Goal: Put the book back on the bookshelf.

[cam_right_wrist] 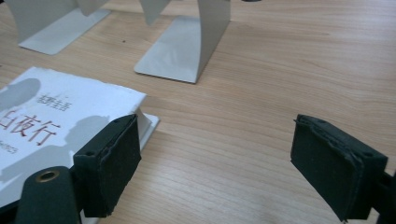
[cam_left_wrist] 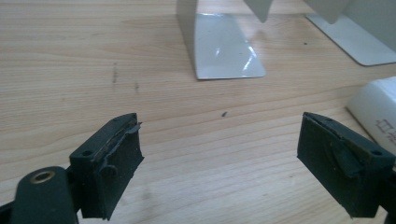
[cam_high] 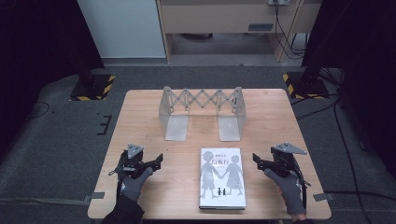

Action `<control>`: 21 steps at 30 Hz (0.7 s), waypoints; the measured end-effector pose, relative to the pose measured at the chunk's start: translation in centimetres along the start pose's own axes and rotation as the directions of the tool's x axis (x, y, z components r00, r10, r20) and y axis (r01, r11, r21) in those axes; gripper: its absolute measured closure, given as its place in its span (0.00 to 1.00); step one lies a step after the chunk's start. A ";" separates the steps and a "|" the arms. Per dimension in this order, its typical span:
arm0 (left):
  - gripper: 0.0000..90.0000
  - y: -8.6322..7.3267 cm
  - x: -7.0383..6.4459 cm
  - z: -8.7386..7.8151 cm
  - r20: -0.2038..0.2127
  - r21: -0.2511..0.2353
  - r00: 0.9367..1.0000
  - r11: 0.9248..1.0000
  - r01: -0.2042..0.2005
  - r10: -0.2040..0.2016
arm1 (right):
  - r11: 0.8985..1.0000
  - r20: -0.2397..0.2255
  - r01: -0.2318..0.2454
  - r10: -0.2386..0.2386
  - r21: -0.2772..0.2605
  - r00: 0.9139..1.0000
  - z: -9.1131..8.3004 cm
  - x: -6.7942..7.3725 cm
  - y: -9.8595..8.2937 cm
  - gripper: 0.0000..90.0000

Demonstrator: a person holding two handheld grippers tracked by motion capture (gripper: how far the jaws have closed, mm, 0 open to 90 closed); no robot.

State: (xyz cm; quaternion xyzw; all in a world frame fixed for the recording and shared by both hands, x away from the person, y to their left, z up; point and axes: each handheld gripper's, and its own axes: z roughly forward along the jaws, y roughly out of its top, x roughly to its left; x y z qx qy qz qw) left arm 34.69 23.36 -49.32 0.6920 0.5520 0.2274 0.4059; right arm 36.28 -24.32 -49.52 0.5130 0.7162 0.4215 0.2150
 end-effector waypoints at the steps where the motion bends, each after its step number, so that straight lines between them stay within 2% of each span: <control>1: 0.14 0.0 -0.3 0.0 0.006 -0.002 1.000 1.000 -0.003 0.003 | 1.000 -0.006 -0.002 0.002 -0.003 1.000 0.0 0.2 0.0 0.18; 5: 0.15 0.0 -1.1 0.1 0.017 -0.004 0.999 1.000 -0.027 0.027 | 1.000 -0.017 -0.004 0.004 -0.017 1.000 -0.1 0.7 0.1 0.18; 8: 0.15 0.0 -2.0 0.1 0.052 -0.002 0.998 0.999 -0.039 0.039 | 1.000 -0.032 0.003 -0.004 -0.022 0.999 -0.1 1.2 0.1 0.19; 10: 0.15 0.0 -2.4 0.1 0.060 -0.009 0.997 0.999 -0.051 0.051 | 1.000 -0.042 0.009 -0.010 -0.021 0.999 -0.1 1.5 0.0 0.20; 21: 0.19 -0.2 -3.9 0.4 0.091 0.002 0.993 0.997 -0.072 0.071 | 1.000 -0.091 0.013 -0.015 -0.018 0.996 0.1 2.9 -0.1 0.24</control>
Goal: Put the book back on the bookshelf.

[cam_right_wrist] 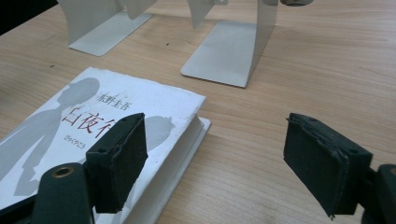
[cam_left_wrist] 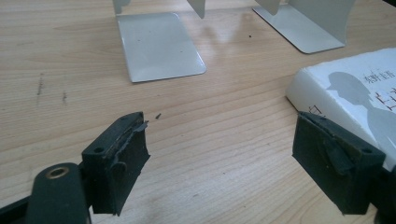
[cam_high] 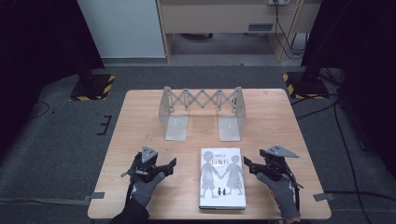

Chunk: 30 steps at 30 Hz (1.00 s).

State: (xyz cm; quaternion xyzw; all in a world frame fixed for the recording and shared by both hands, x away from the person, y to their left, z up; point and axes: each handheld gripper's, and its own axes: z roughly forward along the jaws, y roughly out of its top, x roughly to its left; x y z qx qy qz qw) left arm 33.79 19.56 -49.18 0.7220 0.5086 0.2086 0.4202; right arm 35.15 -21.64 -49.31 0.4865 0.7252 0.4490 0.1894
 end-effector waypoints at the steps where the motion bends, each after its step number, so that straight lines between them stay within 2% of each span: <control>1: 0.19 0.0 -0.1 0.0 0.002 0.000 1.000 1.000 -0.002 0.002 | 1.000 -0.002 -0.002 0.002 -0.001 1.000 0.1 0.1 0.0 0.24; 7: 0.19 -0.1 -1.1 0.3 0.022 0.012 0.999 1.000 -0.026 0.026 | 1.000 -0.012 0.002 -0.002 0.003 1.000 0.2 0.7 -0.2 0.26; 14: 0.19 -0.1 -2.3 0.8 0.056 0.015 0.998 0.999 -0.036 0.035 | 1.000 -0.035 0.001 0.000 0.010 0.999 0.4 1.4 -0.5 0.26; 30: 0.19 -0.6 -5.3 2.0 0.127 0.032 0.989 0.997 -0.075 0.070 | 0.999 -0.071 0.019 -0.017 0.036 0.997 1.0 2.7 -1.3 0.26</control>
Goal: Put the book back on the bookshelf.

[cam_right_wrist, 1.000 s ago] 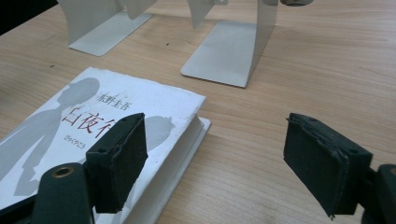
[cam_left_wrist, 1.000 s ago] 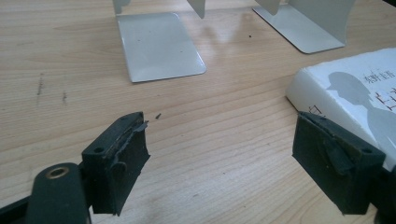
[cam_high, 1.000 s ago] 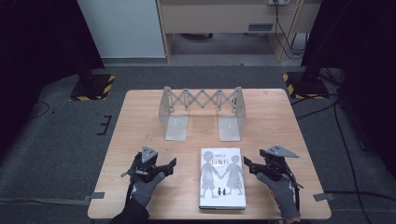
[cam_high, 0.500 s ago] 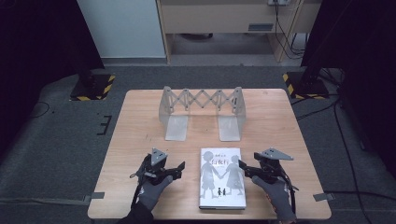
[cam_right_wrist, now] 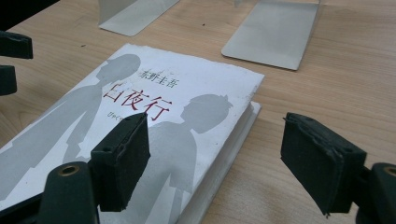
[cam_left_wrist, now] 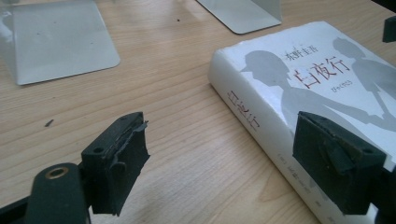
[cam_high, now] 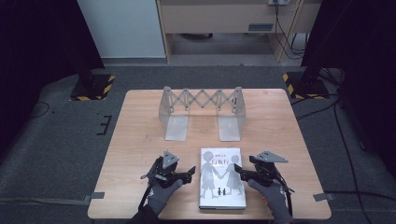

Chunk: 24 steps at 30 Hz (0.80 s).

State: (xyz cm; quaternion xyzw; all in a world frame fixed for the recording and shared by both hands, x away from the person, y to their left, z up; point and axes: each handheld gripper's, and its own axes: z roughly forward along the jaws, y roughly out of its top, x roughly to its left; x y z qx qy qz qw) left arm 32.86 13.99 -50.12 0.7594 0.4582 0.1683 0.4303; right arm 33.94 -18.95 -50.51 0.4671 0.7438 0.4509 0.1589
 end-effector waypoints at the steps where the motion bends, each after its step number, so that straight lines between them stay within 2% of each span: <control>1: 0.19 0.0 -0.1 0.0 0.004 0.000 1.000 1.000 -0.003 0.003 | 1.000 -0.001 0.000 0.000 0.002 1.000 0.1 0.0 0.0 0.26; 9: 0.18 -0.3 -1.1 0.7 0.028 0.013 0.999 1.000 -0.017 0.017 | 1.000 -0.021 -0.008 0.008 0.012 1.000 0.6 0.3 -0.3 0.27; 10: 0.18 -0.3 -1.2 0.8 0.034 0.015 0.999 1.000 -0.019 0.018 | 1.000 -0.022 0.002 -0.002 0.016 1.000 0.6 0.3 -0.4 0.27; 14: 0.18 -0.5 -1.7 1.2 0.049 0.026 0.998 0.999 -0.030 0.029 | 1.000 -0.033 -0.015 0.015 0.017 0.999 0.8 0.4 -0.5 0.27; 24: 0.17 -0.8 -2.5 1.7 0.076 0.038 0.996 0.998 -0.047 0.044 | 0.999 -0.057 -0.022 0.024 0.032 0.998 1.5 0.6 -0.7 0.27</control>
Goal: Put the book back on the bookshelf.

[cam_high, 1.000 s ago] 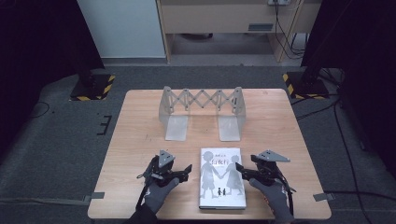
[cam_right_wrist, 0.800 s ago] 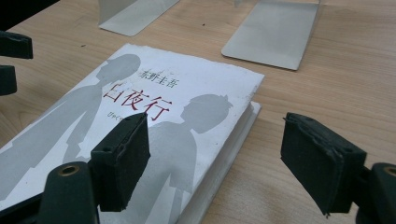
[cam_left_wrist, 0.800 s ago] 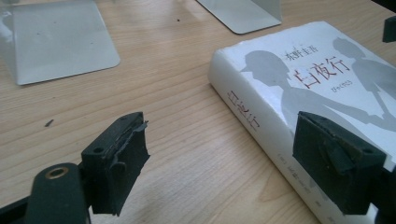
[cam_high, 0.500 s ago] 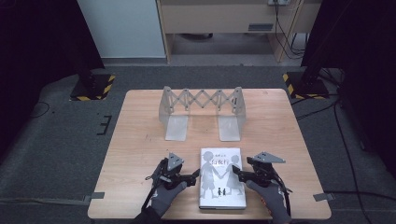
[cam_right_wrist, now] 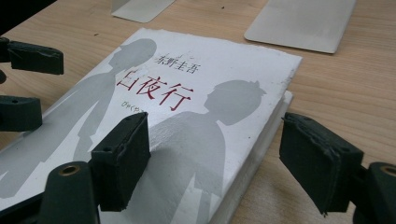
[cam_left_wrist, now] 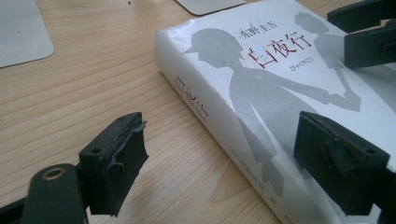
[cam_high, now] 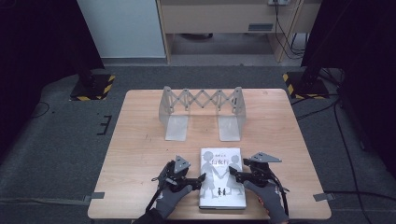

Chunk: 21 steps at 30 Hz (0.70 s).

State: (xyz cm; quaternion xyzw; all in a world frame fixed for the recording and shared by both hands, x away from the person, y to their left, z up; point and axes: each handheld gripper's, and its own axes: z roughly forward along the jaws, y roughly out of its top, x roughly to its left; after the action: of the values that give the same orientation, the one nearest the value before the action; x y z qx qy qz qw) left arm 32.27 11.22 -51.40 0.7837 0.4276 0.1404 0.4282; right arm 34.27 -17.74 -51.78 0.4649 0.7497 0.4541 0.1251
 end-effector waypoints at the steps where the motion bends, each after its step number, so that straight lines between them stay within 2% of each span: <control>1: 0.17 0.0 -0.1 0.0 0.005 -0.001 1.000 1.000 -0.002 0.002 | 1.000 -0.005 0.003 -0.003 0.002 1.000 0.1 0.0 0.0 0.27; 13: 0.15 0.1 -0.5 0.5 0.051 0.007 0.999 1.000 -0.010 0.010 | 0.999 -0.048 -0.039 0.039 0.011 0.998 0.9 -0.2 0.0 0.25; 21: 0.15 0.1 -0.7 0.4 0.052 0.001 0.999 1.000 -0.016 0.016 | 1.000 -0.052 -0.024 0.023 -0.015 0.998 0.5 0.1 0.4 0.26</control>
State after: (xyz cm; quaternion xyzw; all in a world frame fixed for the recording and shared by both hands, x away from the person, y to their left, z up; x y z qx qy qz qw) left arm 32.16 10.41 -51.48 0.7908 0.4101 0.1232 0.4373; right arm 34.76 -17.34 -51.77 0.4607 0.7437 0.4732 0.1039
